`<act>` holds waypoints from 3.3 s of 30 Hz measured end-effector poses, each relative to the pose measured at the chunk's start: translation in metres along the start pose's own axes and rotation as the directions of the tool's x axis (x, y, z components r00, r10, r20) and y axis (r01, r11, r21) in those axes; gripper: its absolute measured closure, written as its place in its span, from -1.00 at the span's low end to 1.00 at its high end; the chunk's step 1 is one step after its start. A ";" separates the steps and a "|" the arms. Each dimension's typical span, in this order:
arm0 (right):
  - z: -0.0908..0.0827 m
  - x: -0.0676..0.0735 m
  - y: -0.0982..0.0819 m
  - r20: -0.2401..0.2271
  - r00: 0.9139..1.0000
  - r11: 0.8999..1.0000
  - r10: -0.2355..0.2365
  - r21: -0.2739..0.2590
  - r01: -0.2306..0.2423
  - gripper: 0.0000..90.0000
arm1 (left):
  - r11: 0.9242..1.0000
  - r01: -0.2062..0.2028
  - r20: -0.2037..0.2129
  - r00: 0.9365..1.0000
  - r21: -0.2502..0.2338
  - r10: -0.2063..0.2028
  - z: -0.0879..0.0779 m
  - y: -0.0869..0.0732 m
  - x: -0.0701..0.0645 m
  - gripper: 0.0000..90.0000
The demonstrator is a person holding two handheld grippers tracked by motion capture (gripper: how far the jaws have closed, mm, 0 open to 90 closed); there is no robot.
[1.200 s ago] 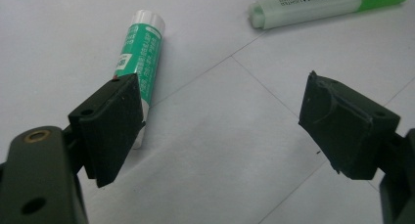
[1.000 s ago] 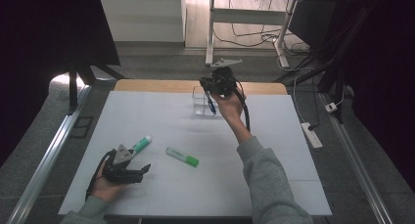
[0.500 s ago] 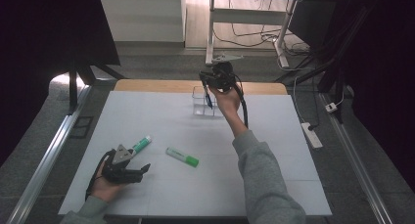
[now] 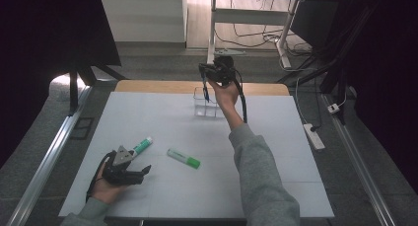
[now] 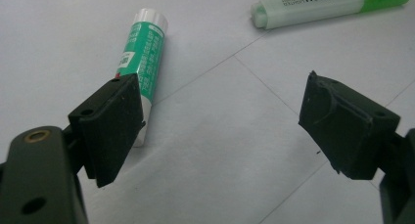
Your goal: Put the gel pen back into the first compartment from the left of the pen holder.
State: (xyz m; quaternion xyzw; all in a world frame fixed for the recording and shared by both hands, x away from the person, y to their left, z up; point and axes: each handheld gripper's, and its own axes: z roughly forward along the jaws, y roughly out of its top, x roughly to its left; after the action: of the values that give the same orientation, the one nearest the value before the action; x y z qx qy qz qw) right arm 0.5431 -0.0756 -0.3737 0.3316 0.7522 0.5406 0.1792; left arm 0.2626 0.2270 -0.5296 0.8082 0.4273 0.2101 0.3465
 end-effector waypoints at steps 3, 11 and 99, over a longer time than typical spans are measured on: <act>0.006 -0.003 0.002 -0.004 1.000 1.000 0.017 -0.008 -0.017 0.79 | 1.000 0.003 -0.001 1.000 -0.002 -0.003 -0.001 -0.001 0.001 -0.64; 0.019 -0.004 0.006 -0.004 1.000 0.999 0.026 -0.023 -0.027 0.79 | 1.000 0.005 0.000 1.000 -0.001 -0.005 -0.002 -0.002 0.001 -0.64; -0.147 0.025 -0.138 -0.127 0.988 0.968 -0.090 0.222 0.117 0.06 | 1.000 -0.011 -0.032 0.999 0.014 0.011 -0.002 -0.001 -0.001 -0.64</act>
State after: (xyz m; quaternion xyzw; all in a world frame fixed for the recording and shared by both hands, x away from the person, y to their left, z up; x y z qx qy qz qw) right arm 0.3907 -0.1877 -0.4489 0.2782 0.8350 0.4584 0.1237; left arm 0.2601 0.2269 -0.5293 0.8094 0.4298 0.2222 0.3328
